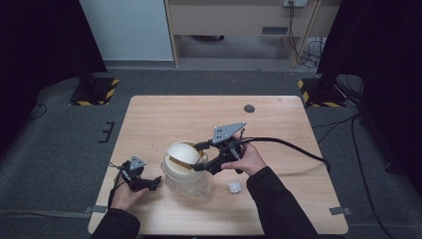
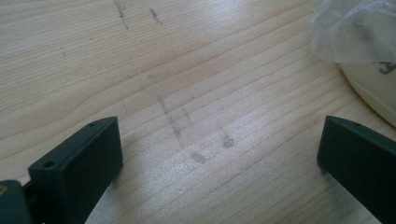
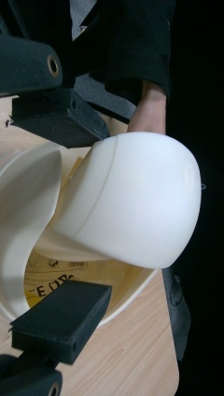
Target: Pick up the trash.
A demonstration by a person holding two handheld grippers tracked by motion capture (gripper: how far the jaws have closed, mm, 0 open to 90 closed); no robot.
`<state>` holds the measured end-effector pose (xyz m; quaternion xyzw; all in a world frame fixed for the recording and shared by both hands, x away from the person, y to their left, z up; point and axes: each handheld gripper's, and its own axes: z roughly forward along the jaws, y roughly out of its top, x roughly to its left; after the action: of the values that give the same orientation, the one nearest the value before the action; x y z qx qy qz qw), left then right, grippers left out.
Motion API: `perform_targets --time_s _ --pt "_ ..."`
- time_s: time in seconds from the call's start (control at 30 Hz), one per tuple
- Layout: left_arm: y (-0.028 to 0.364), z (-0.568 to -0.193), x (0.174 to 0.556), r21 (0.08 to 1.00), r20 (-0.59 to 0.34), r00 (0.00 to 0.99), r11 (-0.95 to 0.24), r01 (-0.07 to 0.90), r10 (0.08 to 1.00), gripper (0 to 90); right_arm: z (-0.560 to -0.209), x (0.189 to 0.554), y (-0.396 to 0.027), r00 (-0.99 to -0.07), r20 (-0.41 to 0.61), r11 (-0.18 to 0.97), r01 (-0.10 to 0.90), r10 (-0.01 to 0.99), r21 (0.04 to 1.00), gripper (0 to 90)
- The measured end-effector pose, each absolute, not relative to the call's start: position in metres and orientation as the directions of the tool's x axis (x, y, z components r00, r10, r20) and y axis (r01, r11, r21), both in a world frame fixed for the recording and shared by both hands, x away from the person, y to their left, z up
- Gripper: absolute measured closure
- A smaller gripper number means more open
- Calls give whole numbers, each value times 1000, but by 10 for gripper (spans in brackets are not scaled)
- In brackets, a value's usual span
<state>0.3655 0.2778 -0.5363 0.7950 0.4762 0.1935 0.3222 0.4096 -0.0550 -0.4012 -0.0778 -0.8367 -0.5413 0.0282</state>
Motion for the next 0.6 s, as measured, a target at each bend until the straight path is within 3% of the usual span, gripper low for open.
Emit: perform_targets --time_s 0.33,0.6 --pt "278 -536 365 697 1 470 -337 633 883 0 -380 404 -81 -987 92 357 133 129 924 259" --pt "277 -536 365 697 0 466 -334 634 885 0 -378 400 -127 -945 56 334 169 322 927 258"
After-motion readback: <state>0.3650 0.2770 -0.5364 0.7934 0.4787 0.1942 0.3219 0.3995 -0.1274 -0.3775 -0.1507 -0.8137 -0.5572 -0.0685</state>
